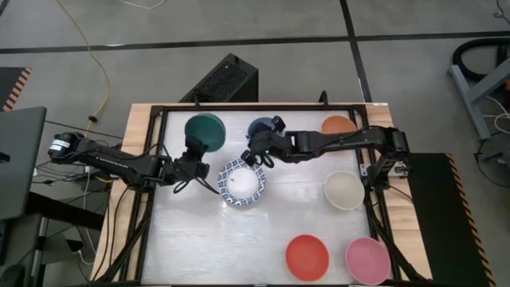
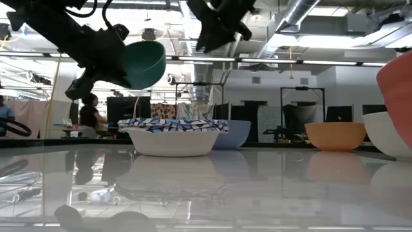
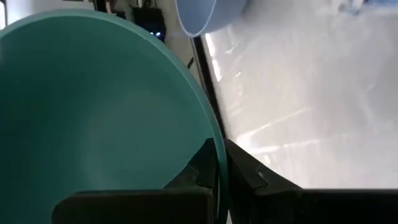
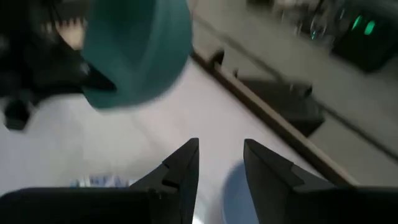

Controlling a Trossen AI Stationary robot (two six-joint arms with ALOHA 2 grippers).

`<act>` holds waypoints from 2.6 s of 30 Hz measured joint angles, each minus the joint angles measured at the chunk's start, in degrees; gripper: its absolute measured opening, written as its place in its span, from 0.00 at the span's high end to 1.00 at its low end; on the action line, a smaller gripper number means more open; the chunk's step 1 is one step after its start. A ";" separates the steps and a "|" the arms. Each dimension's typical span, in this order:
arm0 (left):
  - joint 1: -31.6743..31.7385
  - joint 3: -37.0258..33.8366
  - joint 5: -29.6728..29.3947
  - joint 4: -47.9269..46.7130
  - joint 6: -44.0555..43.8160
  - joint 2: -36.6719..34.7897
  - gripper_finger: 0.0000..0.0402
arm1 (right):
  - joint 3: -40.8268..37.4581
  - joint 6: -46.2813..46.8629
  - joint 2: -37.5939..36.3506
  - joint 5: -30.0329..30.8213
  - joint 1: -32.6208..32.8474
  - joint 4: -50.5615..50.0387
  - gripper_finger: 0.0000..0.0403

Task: Nest bowls inside each other
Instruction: Stack the green bowl on top of the blue patterned bowl

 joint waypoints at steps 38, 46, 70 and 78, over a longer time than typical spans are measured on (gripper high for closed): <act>1.34 0.00 -8.36 23.31 33.65 1.37 1.00 | -0.11 -33.72 6.72 5.63 2.22 40.02 0.64; 3.15 0.00 -9.47 23.95 33.60 6.95 1.00 | -0.04 -40.12 9.45 15.93 3.28 46.23 0.64; 0.94 0.00 -11.49 33.85 37.62 15.01 1.00 | -0.02 -32.88 9.39 16.28 0.39 35.82 0.64; -0.22 -0.02 -11.39 33.79 38.13 15.01 1.00 | 0.02 -25.91 9.37 13.41 -0.75 30.32 0.78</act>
